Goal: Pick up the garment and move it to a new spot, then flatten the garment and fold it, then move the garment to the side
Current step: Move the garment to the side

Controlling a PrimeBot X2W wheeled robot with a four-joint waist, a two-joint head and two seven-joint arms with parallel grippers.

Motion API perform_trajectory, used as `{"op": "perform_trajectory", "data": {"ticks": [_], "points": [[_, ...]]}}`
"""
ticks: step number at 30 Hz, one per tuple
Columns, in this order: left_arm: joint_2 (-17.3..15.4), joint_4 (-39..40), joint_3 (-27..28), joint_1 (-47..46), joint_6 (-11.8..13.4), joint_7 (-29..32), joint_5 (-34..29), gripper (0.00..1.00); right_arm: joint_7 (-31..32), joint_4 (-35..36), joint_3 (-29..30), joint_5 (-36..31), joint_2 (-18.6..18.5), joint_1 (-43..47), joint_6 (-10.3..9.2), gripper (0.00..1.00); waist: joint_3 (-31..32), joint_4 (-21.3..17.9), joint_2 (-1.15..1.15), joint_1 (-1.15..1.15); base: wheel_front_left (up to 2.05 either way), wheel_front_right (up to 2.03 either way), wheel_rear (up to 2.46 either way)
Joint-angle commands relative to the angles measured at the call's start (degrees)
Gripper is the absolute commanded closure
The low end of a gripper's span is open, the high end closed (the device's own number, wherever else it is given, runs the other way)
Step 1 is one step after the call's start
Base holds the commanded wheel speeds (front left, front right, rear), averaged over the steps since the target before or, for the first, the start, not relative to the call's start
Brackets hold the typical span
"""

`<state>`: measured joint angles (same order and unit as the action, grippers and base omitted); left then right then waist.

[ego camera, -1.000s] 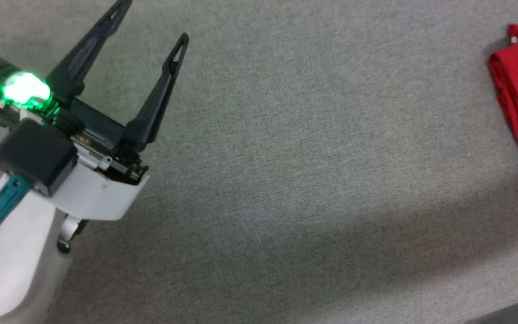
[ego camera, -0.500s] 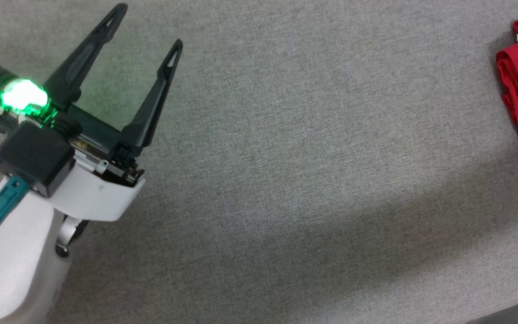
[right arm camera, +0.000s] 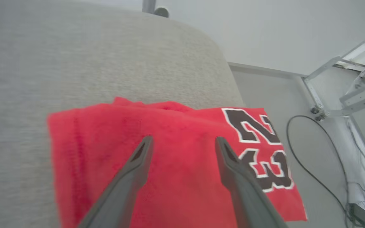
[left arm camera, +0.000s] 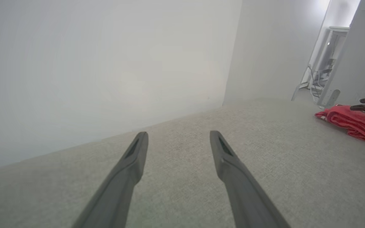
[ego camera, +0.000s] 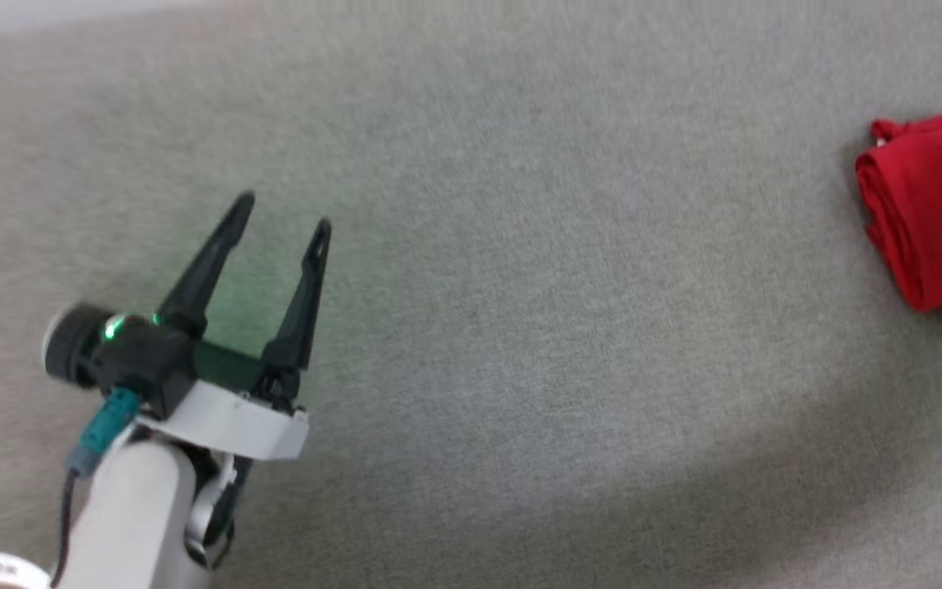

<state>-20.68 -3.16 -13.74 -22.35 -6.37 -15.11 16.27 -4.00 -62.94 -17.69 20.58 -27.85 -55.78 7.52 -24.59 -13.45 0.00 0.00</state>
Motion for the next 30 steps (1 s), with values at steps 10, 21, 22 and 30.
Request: {"op": "perform_trajectory", "data": {"ticks": [10, 21, 22, 30], "points": [[6.8, -7.2, 6.5, 9.8, -0.1, 0.0, -1.2, 0.0, -7.1, 10.5, -8.4, 9.6, 2.7, 12.0, -0.06, 0.0, 15.7, 10.9, 0.0, 0.0, 0.0, 0.0, 0.0], [10.3, -9.6, 12.6, 18.4, -0.7, 0.0, -2.9, 0.0, -11.1, 15.9, -6.3, 13.3, 8.9, 24.8, -0.06, 0.0, 23.8, 15.9, 0.0, 0.0, 0.0, 0.0, 0.0], [10.4, -9.6, 13.1, 19.0, -0.7, 0.0, -3.0, 0.0, -11.1, 16.6, -5.8, 13.5, 9.3, 25.7, -0.06, 0.0, 24.3, 16.0, 0.0, 0.0, 0.0, 0.0, 0.0], [11.3, -8.0, 15.0, 21.5, -1.0, 0.0, -4.3, 0.0, -11.2, 23.6, -1.3, 11.0, 11.0, 31.8, -0.06, 0.0, 26.2, 16.6, 0.0, 0.0, 0.0, 0.0, 0.0]]}}
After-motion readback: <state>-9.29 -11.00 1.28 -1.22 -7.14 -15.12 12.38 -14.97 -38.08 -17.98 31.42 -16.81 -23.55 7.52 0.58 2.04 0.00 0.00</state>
